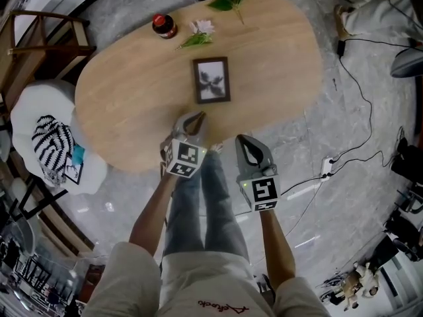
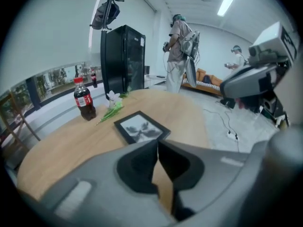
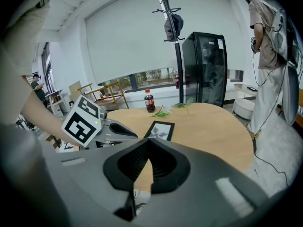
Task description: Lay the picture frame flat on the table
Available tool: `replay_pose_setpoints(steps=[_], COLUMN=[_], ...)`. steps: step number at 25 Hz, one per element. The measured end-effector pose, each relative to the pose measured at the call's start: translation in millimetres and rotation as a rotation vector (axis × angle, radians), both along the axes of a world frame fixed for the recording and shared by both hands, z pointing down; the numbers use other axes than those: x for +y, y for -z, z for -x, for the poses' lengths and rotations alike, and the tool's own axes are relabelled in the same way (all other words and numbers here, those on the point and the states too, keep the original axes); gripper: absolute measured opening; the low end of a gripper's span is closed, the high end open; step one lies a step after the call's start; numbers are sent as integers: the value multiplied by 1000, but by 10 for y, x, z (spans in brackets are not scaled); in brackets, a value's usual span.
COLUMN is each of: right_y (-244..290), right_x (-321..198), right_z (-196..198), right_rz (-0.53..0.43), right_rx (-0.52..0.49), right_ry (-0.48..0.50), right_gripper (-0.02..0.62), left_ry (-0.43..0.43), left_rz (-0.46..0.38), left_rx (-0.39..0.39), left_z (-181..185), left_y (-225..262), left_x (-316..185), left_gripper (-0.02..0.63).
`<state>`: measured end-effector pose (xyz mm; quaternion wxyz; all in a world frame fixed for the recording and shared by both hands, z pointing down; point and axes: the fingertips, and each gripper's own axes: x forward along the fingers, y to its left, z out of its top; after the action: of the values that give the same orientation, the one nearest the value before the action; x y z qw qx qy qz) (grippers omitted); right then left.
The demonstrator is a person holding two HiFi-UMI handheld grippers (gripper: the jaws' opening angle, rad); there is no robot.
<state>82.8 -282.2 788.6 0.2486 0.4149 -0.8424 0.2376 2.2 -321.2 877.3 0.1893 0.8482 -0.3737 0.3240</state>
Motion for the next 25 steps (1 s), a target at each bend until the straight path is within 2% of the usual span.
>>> replay_pose_setpoints(steps=[1,5,16,25], right_y=[18,92,509,1063], right_x=[-6,-2,-78,-113], right_z=[-1,-4,3,32], right_rz=[-2,0,-45,-82], right_rx=[2,11,12,-1], right_ry=[-3,-8,-26,-50], right_gripper=[5,5,4,3], left_ry=[-10,-19,24,36], left_rz=[-9,-36,-57,-120], left_rx=[-4,-17,40,58], left_z=[-8,0,47,95], left_y=[52,271,903,1725], left_x=[28,114,113,82], left_gripper=[2,2,2,2])
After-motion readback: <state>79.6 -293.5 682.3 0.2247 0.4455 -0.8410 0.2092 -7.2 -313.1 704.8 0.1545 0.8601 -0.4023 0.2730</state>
